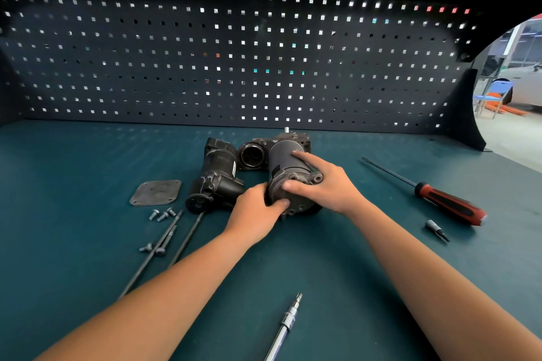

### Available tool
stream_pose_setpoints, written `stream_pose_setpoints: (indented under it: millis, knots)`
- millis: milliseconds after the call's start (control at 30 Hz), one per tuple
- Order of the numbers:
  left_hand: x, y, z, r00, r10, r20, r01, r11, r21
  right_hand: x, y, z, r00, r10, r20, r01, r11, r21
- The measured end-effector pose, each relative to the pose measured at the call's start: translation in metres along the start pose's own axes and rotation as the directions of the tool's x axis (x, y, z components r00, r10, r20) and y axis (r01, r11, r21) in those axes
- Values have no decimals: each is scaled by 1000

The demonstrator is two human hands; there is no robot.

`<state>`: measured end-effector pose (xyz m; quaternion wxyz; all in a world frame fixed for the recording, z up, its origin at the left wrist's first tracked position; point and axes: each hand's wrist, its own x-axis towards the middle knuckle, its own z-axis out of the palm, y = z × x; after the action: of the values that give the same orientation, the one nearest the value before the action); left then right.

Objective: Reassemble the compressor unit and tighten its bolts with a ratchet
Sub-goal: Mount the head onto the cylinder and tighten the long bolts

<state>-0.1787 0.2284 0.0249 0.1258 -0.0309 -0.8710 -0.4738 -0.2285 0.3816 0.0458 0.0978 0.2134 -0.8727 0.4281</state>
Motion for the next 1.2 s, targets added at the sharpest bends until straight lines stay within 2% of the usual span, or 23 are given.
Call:
stream_pose_setpoints:
  millis: [400, 533, 600, 767, 1000, 1200]
  knots:
    - [-8, 3, 9, 999, 10, -50, -6, 996, 91, 2, 1, 5, 1000, 21, -20, -23, 996, -91]
    - [-4, 2, 5, 998, 8, -56, -6, 999, 49, -3, 5, 0, 992, 58, 116, -60, 998, 18]
    - [-2, 1, 4, 999, 9, -45, -7, 999, 47, -8, 13, -7, 984, 115, 133, -126, 989, 81]
    - [-2, -2, 6, 998, 3, -66, 2, 998, 66, -20, 23, 0, 981, 163, 105, -172, 982, 79]
    - [-3, -2, 6, 998, 1, -63, 6, 994, 106, -21, 19, 8, 987, 131, -88, -126, 990, 64]
    - [-1, -7, 1, 999, -9, -37, 11, 999, 37, -20, 18, 11, 989, 98, -109, -94, 995, 39]
